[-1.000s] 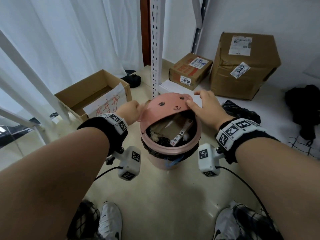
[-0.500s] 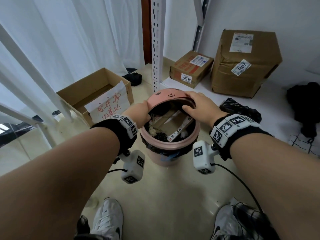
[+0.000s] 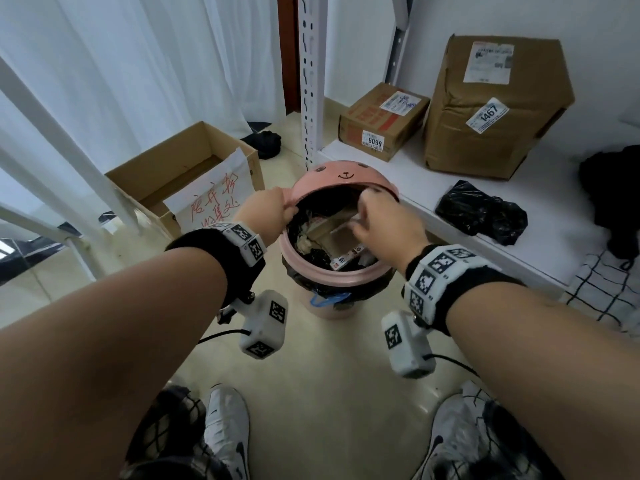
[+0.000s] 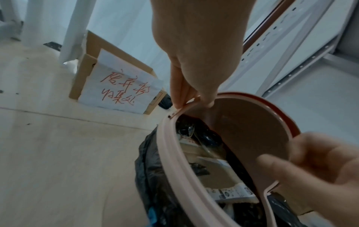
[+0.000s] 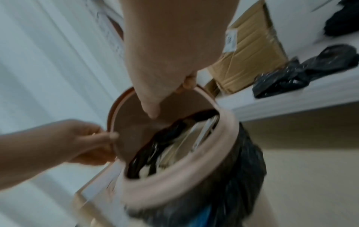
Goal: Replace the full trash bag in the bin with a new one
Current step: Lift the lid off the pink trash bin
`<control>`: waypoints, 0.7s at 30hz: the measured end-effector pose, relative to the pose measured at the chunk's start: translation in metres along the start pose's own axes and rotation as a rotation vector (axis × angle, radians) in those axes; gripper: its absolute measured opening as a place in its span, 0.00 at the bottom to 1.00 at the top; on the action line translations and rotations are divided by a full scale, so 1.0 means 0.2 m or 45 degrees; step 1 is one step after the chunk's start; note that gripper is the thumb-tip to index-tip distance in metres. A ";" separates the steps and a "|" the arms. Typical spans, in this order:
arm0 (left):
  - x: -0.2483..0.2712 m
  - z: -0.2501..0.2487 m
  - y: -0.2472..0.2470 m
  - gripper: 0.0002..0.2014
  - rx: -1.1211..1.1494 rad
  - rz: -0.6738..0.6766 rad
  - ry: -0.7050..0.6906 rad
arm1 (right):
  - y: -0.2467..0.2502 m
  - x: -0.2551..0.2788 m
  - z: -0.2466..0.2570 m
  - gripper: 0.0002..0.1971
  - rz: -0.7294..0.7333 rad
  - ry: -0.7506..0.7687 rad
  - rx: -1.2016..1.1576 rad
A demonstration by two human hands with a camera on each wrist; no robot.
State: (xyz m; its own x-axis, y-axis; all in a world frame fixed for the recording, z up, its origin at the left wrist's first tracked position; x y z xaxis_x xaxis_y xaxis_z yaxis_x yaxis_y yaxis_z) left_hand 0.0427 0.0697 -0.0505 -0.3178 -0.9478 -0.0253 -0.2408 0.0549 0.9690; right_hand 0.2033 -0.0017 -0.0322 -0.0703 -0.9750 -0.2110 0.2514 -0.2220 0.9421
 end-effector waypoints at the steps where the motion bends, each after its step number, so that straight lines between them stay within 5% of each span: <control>1: 0.02 0.03 -0.01 0.14 0.095 -0.026 0.053 | -0.09 0.04 0.06 0.14 0.152 0.072 0.037; 4: 0.08 0.11 -0.06 0.11 0.315 -0.022 0.193 | -0.28 0.14 0.21 0.21 0.440 0.234 0.116; 11: 0.18 0.17 -0.24 0.09 0.510 0.363 0.425 | -0.44 0.16 0.34 0.07 0.663 0.212 0.234; 15: 0.20 0.16 -0.29 0.19 0.694 0.435 0.532 | -0.37 0.09 0.31 0.11 0.589 0.200 0.213; 21: 0.18 0.04 -0.30 0.09 0.929 0.387 0.563 | -0.23 -0.02 0.19 0.14 0.466 0.114 0.049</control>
State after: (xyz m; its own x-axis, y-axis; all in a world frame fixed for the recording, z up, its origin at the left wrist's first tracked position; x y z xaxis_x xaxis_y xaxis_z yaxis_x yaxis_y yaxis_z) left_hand 0.0381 0.0353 -0.1114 -0.1176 -0.8859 0.4487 -0.7733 0.3652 0.5183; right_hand 0.1552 0.0139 -0.0651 0.1021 -0.9874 0.1208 0.2074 0.1399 0.9682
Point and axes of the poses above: each hand's wrist, its own x-axis away from the middle knuckle, its own y-axis out of the back of the hand, z = x × y, the point moved 8 cm from there along -x, towards the middle knuckle, and after that the axes turned 9 degrees about -z, right-handed, at the moved point
